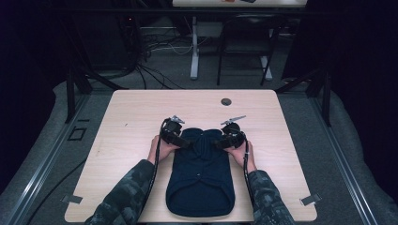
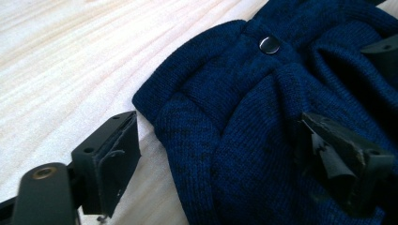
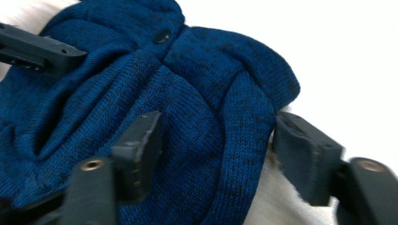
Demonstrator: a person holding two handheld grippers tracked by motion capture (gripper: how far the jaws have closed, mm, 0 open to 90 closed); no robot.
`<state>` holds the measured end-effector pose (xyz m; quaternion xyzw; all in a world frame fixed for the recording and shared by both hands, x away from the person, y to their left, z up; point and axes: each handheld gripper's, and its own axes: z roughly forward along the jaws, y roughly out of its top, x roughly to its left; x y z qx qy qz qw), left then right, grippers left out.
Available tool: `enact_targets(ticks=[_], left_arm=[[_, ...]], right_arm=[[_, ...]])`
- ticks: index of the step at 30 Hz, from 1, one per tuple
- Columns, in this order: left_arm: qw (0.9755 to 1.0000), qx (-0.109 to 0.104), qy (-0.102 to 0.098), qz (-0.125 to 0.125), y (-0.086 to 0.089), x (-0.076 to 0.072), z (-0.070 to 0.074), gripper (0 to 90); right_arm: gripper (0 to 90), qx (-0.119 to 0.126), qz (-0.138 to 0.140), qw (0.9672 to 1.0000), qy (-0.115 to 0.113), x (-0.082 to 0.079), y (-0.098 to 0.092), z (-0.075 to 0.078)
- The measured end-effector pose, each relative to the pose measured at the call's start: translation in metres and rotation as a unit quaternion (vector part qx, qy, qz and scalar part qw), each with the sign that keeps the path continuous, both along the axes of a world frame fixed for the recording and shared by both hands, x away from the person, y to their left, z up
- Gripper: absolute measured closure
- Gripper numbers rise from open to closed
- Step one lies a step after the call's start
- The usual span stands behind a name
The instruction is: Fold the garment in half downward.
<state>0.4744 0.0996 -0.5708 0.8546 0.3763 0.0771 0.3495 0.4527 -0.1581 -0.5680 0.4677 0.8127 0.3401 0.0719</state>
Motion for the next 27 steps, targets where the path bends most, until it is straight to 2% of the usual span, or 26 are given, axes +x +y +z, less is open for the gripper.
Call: enact_targets(ticks=[2, 7, 12, 17, 21, 24, 27], left_arm=[[1.0, 0.002, 0.006, -0.002, 0.0, 0.001, -0.002, 24.6], [1.0, 0.005, -0.005, 0.001, -0.001, -0.001, -0.002, 29.6], [0.9997, 0.018, -0.016, -0.001, -0.004, -0.004, -0.002, 36.5], [0.9997, 0.019, -0.018, -0.003, -0.005, -0.007, -0.001, 46.4], [0.9997, 0.014, -0.018, -0.002, -0.008, -0.008, -0.001, 57.3], [0.9999, 0.004, -0.012, -0.001, -0.006, -0.009, -0.001, 63.7], [0.9999, 0.0, -0.013, -0.002, -0.003, -0.009, 0.001, 66.1]], right_arm=[[39.9, -0.005, 0.007, 1.0, 0.003, 0.001, -0.001, -0.001], [51.6, -0.02, 0.009, 0.9997, -0.004, -0.001, 0.002, 0.0], [60.0, -0.039, 0.019, 0.999, -0.011, -0.004, 0.006, 0.001], [65.4, -0.027, 0.014, 0.9994, -0.015, -0.005, 0.005, -0.001], [68.3, -0.007, 0.002, 0.9999, -0.011, -0.005, 0.001, -0.002], [69.7, -0.013, 0.002, 0.9998, -0.018, -0.007, 0.002, -0.001], [70.5, -0.016, 0.001, 0.9995, -0.029, -0.009, 0.003, 0.002]])
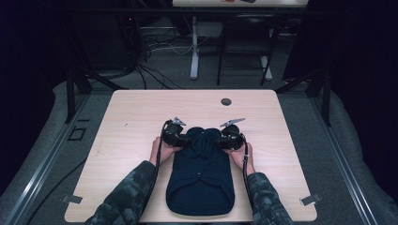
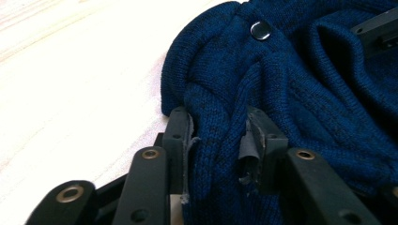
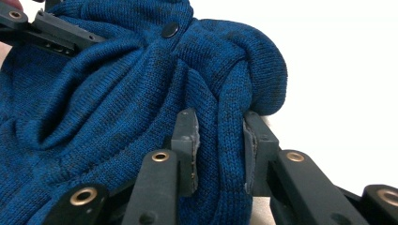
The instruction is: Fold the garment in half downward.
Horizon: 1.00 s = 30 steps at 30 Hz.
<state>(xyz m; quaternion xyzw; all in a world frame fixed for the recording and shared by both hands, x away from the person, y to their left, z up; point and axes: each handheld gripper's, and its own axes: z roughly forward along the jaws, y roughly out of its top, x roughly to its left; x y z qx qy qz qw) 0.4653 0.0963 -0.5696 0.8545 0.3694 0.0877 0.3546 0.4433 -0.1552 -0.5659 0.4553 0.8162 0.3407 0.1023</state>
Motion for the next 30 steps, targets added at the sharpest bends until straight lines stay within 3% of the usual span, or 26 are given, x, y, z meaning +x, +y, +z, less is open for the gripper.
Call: enact_targets(ticks=[18, 30], left_arm=[[0.9997, -0.004, -0.023, -0.013, 0.004, -0.008, 0.017, 66.5], [0.9981, -0.015, -0.052, -0.029, 0.004, -0.018, 0.032, 68.4]], right_arm=[[70.5, -0.002, 0.014, 0.999, -0.041, -0.011, 0.0, 0.017], [69.9, 0.002, 0.026, 0.9979, -0.059, -0.02, -0.007, 0.026]])
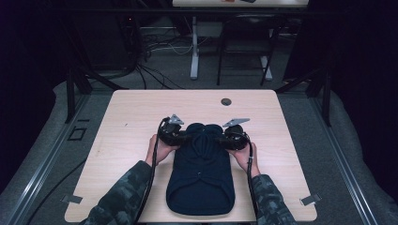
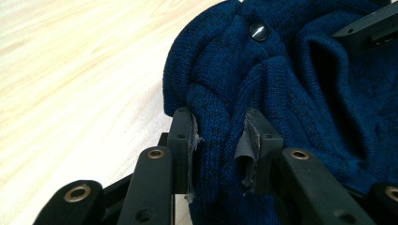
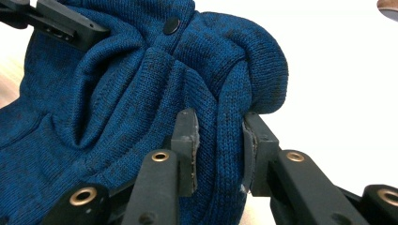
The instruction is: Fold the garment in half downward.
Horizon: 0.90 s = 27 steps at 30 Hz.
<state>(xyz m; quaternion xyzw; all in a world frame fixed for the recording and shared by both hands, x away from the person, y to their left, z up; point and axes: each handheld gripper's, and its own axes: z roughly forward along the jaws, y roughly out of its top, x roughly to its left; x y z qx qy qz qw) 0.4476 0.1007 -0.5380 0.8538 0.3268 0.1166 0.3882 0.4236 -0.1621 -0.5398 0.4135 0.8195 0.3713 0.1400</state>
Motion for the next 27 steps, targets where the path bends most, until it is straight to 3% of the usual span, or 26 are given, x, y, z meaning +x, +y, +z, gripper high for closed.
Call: enact_targets(ticks=[18, 21, 27], left_arm=[[0.9987, -0.002, -0.041, -0.03, 0.001, -0.017, 0.019, 70.3], [0.9985, 0.0, -0.042, -0.035, 0.001, -0.018, 0.021, 70.2], [0.9987, 0.002, -0.032, -0.039, 0.002, -0.02, 0.023, 69.4]], right_arm=[[67.6, 0.007, 0.013, 0.9997, -0.021, -0.013, -0.007, 0.014], [67.6, 0.007, 0.014, 0.9996, -0.023, -0.014, -0.008, 0.015], [70.3, -0.005, 0.021, 0.9984, -0.052, -0.021, -0.007, 0.017]])
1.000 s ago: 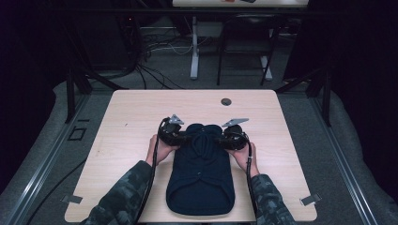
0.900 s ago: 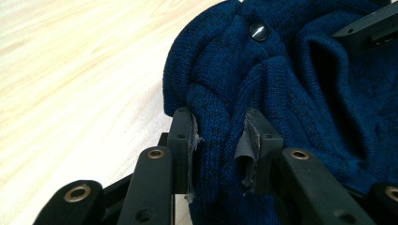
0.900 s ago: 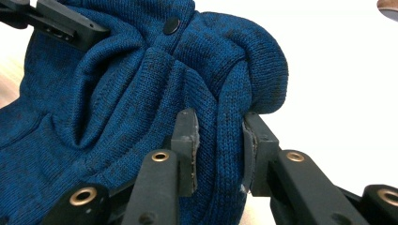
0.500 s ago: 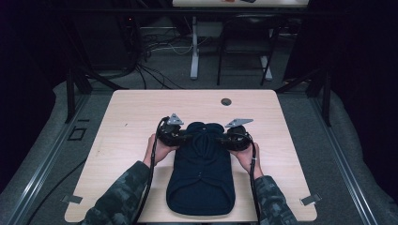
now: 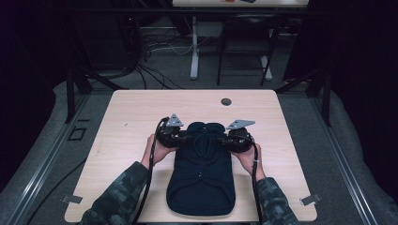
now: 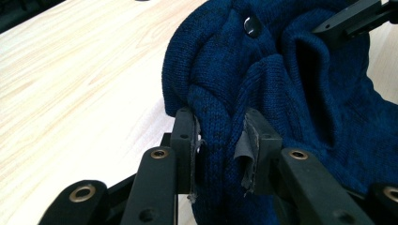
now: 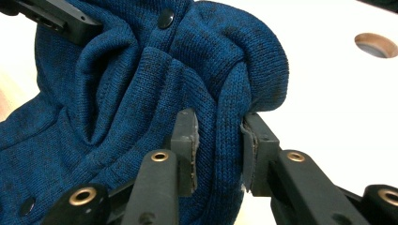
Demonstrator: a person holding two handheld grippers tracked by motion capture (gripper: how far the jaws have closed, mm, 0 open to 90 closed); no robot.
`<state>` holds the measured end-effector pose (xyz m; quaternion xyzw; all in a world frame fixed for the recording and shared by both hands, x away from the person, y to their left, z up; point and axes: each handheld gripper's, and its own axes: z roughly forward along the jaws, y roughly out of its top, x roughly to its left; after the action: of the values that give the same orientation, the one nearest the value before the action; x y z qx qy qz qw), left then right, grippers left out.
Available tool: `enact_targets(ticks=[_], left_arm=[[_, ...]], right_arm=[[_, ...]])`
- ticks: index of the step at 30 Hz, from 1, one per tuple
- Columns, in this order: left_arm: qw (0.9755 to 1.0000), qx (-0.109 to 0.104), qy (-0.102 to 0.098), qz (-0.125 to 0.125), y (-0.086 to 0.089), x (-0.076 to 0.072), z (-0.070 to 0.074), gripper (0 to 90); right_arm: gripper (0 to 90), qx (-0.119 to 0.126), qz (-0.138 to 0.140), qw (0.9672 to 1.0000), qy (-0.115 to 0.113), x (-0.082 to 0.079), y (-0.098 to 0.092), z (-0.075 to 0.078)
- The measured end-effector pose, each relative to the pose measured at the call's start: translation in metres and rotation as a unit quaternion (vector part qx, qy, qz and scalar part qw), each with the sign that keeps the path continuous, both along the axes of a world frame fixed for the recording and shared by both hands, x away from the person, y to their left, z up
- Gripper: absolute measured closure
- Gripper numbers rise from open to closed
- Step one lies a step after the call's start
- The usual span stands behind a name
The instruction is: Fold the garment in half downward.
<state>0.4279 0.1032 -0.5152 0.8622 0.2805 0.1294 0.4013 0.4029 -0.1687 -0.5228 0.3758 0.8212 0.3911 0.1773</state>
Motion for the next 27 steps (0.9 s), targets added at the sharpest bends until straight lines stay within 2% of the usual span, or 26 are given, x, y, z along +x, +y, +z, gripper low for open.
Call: enact_targets(ticks=[6, 12, 21, 24, 27], left_arm=[[0.9999, 0.01, 0.012, -0.007, 0.001, -0.001, 0.001, 69.3], [0.9998, 0.01, -0.006, -0.014, 0.001, -0.005, 0.006, 71.2], [0.998, 0.012, -0.054, -0.032, -0.005, -0.016, 0.014, 73.3], [0.9965, 0.015, -0.071, -0.041, -0.007, -0.02, 0.018, 73.5], [0.9948, 0.021, -0.087, -0.048, -0.009, -0.024, 0.02, 73.6]], right_arm=[[70.5, -0.022, 0.006, 0.9994, -0.026, -0.006, 0.004, 0.004], [69.0, -0.015, 0.008, 0.9995, -0.028, -0.009, 0.003, 0.006], [59.2, 0.023, 0.001, 0.9997, 0.01, -0.005, -0.008, 0.004], [54.1, 0.039, -0.001, 0.999, 0.021, -0.003, -0.012, 0.002], [54.9, 0.051, -0.003, 0.9983, 0.03, -0.001, -0.016, 0.003]])
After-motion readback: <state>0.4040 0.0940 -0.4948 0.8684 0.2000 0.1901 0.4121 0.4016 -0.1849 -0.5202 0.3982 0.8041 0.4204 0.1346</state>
